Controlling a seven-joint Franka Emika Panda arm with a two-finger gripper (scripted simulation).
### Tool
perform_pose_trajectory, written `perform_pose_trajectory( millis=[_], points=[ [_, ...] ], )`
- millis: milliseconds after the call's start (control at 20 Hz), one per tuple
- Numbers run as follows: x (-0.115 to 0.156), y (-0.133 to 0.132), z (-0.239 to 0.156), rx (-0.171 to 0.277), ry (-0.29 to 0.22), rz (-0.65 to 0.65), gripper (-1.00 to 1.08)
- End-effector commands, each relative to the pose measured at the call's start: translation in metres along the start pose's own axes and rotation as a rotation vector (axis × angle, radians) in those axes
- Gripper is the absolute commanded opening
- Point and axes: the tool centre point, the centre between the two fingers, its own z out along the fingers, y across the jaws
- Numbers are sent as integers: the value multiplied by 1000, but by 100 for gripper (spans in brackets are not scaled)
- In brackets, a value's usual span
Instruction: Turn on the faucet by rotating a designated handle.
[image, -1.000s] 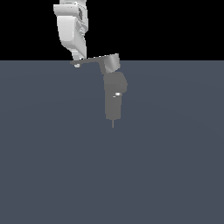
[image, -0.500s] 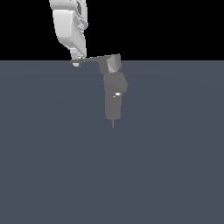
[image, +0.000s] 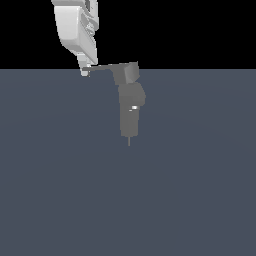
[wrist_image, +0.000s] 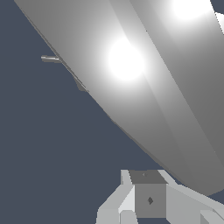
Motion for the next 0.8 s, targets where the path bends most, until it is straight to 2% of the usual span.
perform_pose_trajectory(
  millis=[0,750],
  points=[
    [5,5,0,-1,1,2,-100],
    [39,46,-2,2,-1,-1,-100]
  ],
)
